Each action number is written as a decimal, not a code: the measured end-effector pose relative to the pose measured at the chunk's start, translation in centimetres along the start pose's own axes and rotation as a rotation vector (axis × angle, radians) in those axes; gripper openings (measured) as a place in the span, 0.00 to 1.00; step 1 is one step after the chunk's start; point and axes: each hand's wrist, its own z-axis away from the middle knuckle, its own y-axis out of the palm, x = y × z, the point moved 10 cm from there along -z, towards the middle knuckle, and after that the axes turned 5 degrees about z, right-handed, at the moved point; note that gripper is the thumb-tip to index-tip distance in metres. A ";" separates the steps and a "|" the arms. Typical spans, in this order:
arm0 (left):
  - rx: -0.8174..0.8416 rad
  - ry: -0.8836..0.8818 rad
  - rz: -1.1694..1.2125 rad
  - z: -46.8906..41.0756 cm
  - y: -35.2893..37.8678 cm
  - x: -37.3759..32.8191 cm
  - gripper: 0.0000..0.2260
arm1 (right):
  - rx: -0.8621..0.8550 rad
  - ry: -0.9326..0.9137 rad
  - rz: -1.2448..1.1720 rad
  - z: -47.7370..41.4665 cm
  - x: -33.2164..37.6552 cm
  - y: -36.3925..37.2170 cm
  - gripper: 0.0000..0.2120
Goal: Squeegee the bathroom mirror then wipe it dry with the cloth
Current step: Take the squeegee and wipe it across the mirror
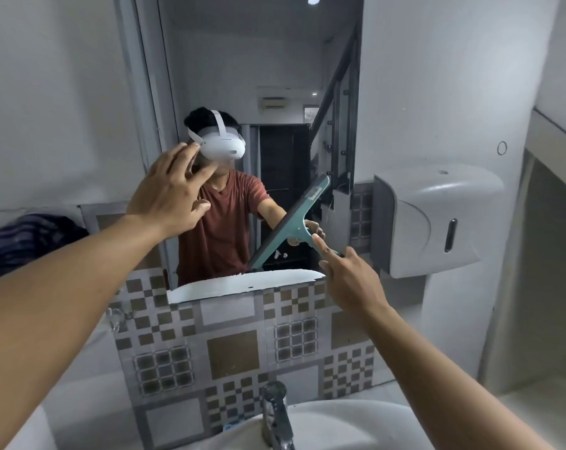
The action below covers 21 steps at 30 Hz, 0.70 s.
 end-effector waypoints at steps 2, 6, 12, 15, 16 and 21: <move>-0.004 -0.001 0.001 0.0 0.0 -0.1 0.36 | 0.019 0.049 -0.035 0.6 -1.3 0.3 0.27; -0.016 -0.006 0.005 0.0 0.1 -0.1 0.36 | 0.058 0.123 -0.075 1.4 -3.3 1.1 0.27; -0.018 -0.012 0.016 0.0 0.2 -0.1 0.36 | 0.071 0.179 -0.140 2.4 -3.4 2.2 0.26; -0.012 -0.013 0.022 0.0 0.2 -0.1 0.36 | 0.104 0.222 -0.169 3.3 -3.1 3.4 0.27; -0.010 -0.012 0.023 0.0 0.2 -0.1 0.36 | 0.117 0.243 -0.187 3.6 -3.0 3.9 0.27; -0.001 -0.002 -0.003 0.0 0.1 0.0 0.36 | 0.132 0.321 -0.276 4.5 -2.0 6.1 0.28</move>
